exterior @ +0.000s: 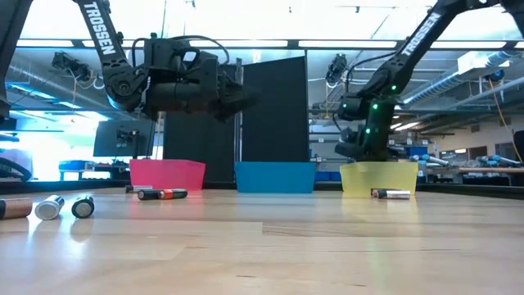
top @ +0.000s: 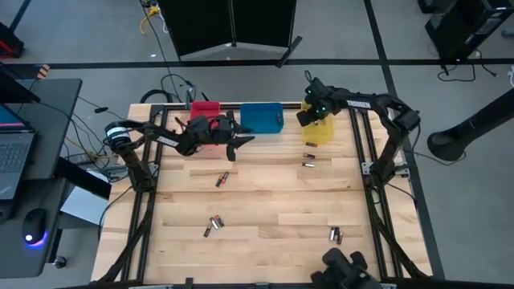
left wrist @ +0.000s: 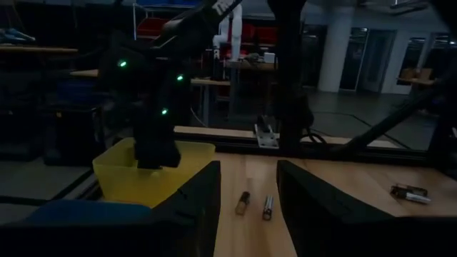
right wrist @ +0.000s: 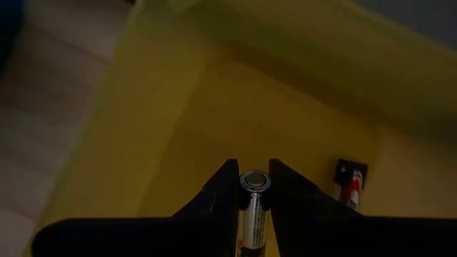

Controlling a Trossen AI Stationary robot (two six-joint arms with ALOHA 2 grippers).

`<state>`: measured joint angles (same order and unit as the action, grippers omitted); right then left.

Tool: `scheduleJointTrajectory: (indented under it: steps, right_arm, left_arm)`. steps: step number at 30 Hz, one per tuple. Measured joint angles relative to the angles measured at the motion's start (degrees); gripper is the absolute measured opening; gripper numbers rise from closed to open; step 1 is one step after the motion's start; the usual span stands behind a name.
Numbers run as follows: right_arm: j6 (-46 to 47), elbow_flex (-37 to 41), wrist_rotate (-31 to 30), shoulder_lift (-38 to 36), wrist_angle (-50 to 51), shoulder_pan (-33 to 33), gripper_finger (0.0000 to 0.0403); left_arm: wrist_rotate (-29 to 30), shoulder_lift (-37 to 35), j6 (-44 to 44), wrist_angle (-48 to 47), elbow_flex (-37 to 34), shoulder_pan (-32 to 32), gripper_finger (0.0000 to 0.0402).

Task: Sort batteries
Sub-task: Put the silver battery into the yellow bin, then put the brown battery into the red bin

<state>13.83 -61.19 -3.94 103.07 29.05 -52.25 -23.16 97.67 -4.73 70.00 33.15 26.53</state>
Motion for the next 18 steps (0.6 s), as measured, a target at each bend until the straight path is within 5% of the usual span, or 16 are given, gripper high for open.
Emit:
scheduleJointTrajectory:
  steps: [10, 18]
  right_arm:
    - [0.01, -2.03, 0.91, 3.35, 2.07, -0.14, 0.007]
    - [-0.67, -1.8, 1.06, -5.86, 8.12, 1.3, 0.0202]
  left_arm:
    - [-0.02, 0.0, 0.0, 0.05, 0.0, -0.05, 0.0144]
    - [-2.26, 0.0, -0.09, -0.09, 0.0, -0.05, 0.0144]
